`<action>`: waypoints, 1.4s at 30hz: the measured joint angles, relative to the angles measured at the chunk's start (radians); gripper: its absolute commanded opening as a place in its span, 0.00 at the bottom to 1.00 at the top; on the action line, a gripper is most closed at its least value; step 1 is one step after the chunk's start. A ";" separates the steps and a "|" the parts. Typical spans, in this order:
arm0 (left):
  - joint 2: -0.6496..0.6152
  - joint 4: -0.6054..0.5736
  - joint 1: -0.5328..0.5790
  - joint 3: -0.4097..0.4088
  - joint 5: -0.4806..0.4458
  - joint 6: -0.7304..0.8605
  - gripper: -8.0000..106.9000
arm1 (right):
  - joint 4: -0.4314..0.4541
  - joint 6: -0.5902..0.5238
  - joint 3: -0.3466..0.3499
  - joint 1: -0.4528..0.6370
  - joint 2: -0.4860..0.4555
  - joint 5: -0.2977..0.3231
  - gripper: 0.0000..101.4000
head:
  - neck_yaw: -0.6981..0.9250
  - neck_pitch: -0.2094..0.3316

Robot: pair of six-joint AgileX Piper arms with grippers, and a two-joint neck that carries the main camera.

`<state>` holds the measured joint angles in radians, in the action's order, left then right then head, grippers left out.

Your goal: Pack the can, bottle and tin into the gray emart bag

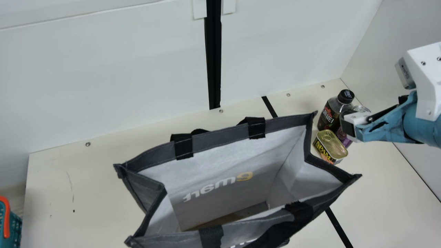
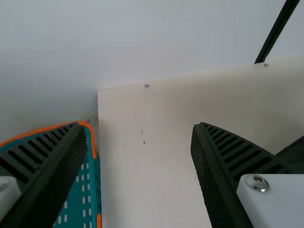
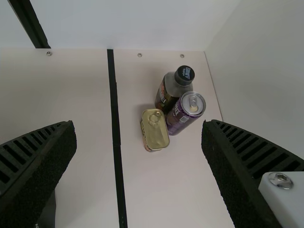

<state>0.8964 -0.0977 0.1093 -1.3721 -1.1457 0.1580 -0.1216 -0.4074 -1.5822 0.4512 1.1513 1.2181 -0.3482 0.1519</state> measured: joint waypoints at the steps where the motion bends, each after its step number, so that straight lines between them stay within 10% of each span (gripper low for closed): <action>1: 0.008 -0.005 0.000 -0.008 0.003 0.005 0.85 | 0.000 0.000 0.000 0.000 0.000 0.000 0.90 | 0.000 0.000; 42: 0.337 0.291 0.505 -0.356 0.080 -0.250 0.85 | 0.000 0.000 0.000 0.000 0.000 0.000 0.90 | 0.002 0.000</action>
<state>1.2337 0.1937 0.6139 -1.7277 -1.0656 -0.0920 -0.1216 -0.4074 -1.5822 0.4512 1.1513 1.2181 -0.3467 0.1519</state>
